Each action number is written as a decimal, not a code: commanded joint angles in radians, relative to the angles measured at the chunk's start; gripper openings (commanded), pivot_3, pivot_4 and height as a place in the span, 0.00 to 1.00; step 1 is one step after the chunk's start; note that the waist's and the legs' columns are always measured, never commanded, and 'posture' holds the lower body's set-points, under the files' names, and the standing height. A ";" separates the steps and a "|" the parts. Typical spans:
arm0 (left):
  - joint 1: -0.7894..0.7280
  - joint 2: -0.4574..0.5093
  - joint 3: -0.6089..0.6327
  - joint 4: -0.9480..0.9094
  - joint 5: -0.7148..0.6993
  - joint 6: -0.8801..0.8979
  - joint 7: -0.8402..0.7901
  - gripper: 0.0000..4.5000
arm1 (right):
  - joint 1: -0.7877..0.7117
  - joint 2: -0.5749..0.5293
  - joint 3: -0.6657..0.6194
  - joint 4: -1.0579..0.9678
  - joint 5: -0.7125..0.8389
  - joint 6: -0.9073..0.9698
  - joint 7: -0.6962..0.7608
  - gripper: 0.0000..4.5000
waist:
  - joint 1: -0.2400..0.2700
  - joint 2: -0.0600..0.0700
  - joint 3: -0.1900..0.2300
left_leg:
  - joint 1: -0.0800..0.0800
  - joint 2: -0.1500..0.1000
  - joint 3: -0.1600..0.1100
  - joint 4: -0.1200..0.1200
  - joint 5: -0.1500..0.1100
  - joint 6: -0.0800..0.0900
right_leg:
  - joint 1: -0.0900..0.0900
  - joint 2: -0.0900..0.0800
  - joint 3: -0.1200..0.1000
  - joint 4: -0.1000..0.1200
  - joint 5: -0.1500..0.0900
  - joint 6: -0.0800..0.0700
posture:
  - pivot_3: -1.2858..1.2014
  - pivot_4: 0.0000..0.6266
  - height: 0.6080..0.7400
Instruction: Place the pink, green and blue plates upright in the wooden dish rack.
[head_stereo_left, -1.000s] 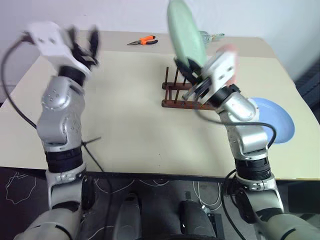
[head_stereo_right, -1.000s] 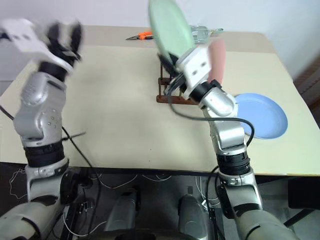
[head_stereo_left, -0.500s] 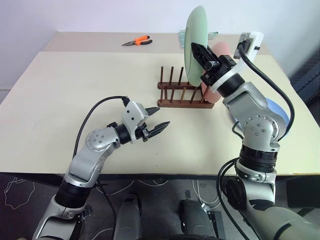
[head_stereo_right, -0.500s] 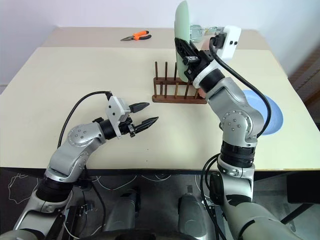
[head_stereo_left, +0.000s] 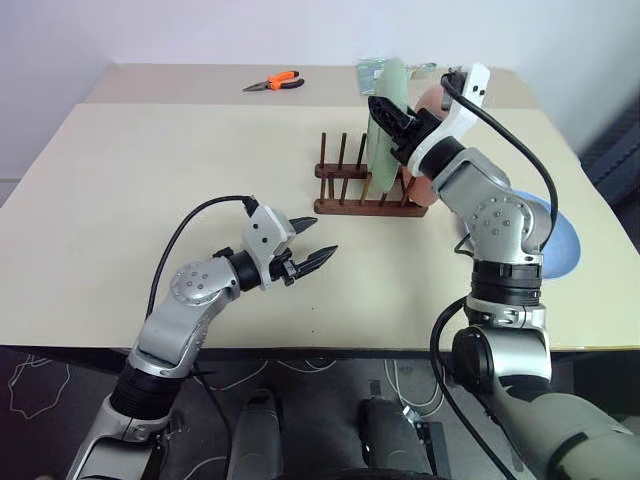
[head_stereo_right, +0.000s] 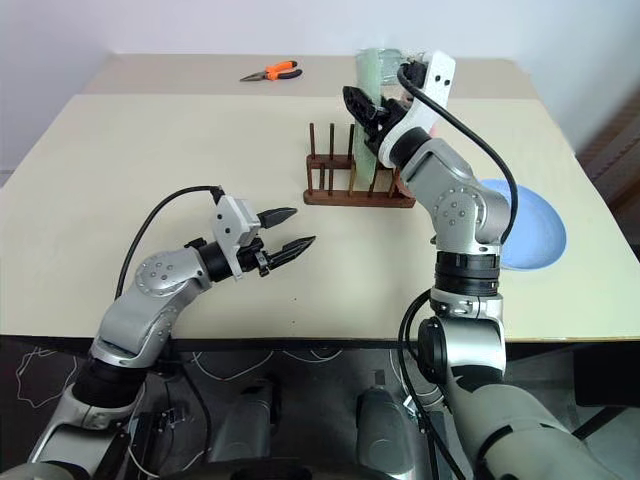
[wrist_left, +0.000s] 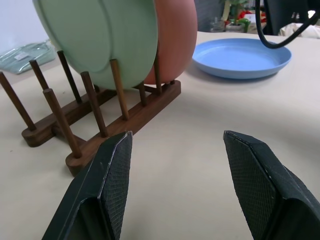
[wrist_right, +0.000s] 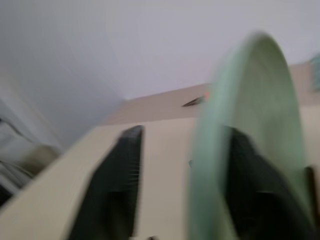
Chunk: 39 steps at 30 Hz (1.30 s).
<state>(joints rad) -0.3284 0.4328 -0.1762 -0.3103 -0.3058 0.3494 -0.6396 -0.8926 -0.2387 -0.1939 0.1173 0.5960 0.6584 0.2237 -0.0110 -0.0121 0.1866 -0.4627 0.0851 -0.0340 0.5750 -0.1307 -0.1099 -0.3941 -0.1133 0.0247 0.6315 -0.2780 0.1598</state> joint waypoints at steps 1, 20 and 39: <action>-0.009 -0.002 0.011 -0.044 0.004 0.002 0.001 0.66 | -0.026 -0.050 0.076 -0.042 -0.121 -0.148 0.076 0.64 | -0.001 0.001 0.000 | 0.000 0.000 0.000 0.000 0.000 0.000 | 0.000 0.000 0.000 0.000 0.000 0.000 | 0.52 0.24 1.00; -0.043 -0.034 -0.009 0.008 0.029 -0.027 -0.042 0.66 | 0.303 -0.474 -0.143 -0.293 -0.205 -0.183 0.274 0.99 | 0.001 0.001 0.001 | 0.000 0.000 0.000 0.001 0.000 0.000 | 0.001 0.000 0.001 -0.002 -0.002 -0.003 | 0.52 0.24 1.00; -0.087 -0.055 -0.020 0.057 0.042 -0.062 -0.095 0.66 | 0.690 -0.490 0.108 -0.202 -0.520 -0.131 0.203 0.33 | 0.002 0.003 0.000 | 0.001 -0.001 0.001 0.004 -0.001 0.002 | 0.004 0.000 0.002 -0.003 -0.002 -0.004 | 0.52 0.24 1.00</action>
<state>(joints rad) -0.4076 0.3797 -0.2073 -0.2281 -0.2628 0.2999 -0.7345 -0.1866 -0.7275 -0.0725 -0.0923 0.0974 0.5338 0.4455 -0.0092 -0.0088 0.1864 -0.4616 0.0844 -0.0335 0.5793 -0.1317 -0.1081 -0.3904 -0.1135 0.0264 0.6290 -0.2804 0.1559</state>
